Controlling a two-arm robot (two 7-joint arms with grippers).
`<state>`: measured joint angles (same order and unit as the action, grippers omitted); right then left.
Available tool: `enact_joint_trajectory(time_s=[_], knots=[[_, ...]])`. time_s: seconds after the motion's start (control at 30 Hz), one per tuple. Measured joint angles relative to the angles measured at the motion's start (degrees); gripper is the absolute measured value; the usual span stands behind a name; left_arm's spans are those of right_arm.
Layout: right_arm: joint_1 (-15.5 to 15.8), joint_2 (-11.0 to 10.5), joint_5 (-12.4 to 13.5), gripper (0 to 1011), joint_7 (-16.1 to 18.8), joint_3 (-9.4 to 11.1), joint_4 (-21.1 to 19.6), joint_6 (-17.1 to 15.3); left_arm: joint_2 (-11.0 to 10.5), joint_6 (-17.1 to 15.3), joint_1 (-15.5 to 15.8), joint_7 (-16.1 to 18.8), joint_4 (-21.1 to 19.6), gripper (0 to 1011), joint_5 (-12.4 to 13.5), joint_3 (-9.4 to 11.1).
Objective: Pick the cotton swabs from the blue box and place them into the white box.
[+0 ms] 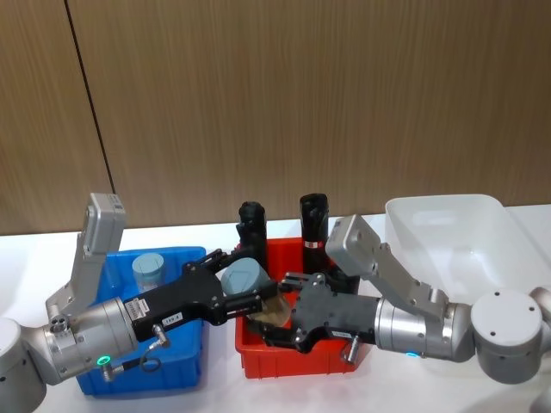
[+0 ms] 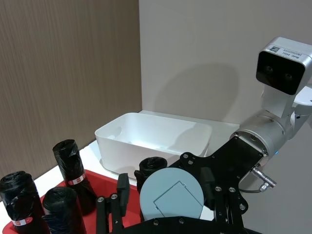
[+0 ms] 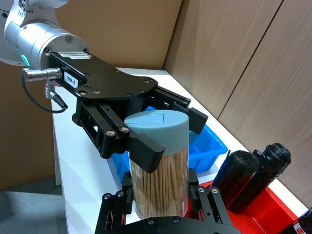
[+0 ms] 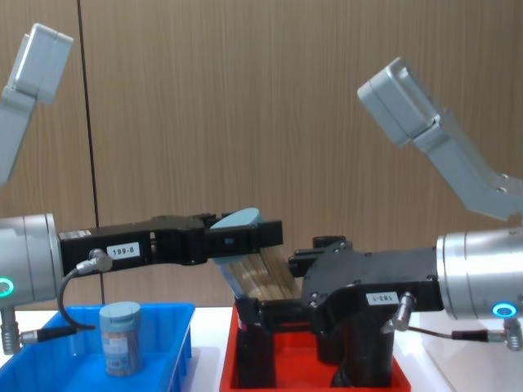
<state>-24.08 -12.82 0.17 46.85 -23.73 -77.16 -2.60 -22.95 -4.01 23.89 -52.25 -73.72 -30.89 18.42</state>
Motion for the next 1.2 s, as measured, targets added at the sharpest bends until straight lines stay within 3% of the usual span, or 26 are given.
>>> enact_joint_trajectory(time_s=[0.13,0.53,1.2], knots=[[0.12,-0.16,0.18,640,-0.24,-0.03,-0.21,0.05,0.00,0.00,0.00,0.00,0.00,1003,0.00,0.00],[0.98,-2.05,2.07,639,-2.57,1.22,-1.34,0.13,0.00,0.00,0.00,0.00,0.00,1004,0.00,0.03],[2.29,-8.34,8.14,639,-10.32,7.75,-2.83,-0.32,0.00,0.00,0.00,-0.01,0.00,1004,0.00,0.03]])
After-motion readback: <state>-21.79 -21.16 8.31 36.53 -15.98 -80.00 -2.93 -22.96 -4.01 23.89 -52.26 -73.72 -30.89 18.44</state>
